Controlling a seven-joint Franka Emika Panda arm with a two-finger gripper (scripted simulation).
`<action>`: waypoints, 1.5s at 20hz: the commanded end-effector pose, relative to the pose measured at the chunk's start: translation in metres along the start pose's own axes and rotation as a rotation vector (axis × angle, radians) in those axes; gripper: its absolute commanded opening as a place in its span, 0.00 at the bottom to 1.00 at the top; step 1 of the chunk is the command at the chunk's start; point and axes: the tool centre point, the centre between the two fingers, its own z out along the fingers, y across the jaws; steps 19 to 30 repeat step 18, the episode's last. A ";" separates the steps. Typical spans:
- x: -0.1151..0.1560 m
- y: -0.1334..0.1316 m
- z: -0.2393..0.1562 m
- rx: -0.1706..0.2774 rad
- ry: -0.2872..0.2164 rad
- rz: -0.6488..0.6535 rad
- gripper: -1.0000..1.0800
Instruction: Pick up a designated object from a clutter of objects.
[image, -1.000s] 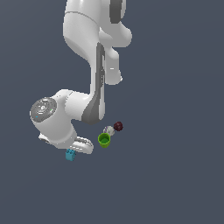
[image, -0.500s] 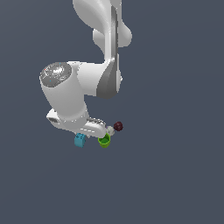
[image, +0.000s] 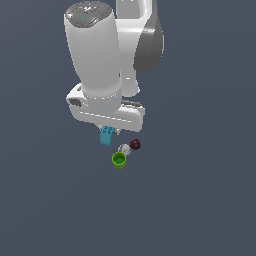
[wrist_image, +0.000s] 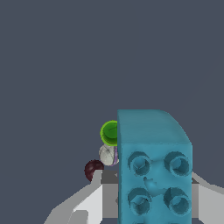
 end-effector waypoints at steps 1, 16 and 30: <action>-0.011 -0.013 -0.024 -0.001 0.001 0.001 0.00; -0.046 -0.058 -0.104 -0.001 0.001 0.000 0.00; -0.046 -0.058 -0.105 0.000 0.001 0.000 0.00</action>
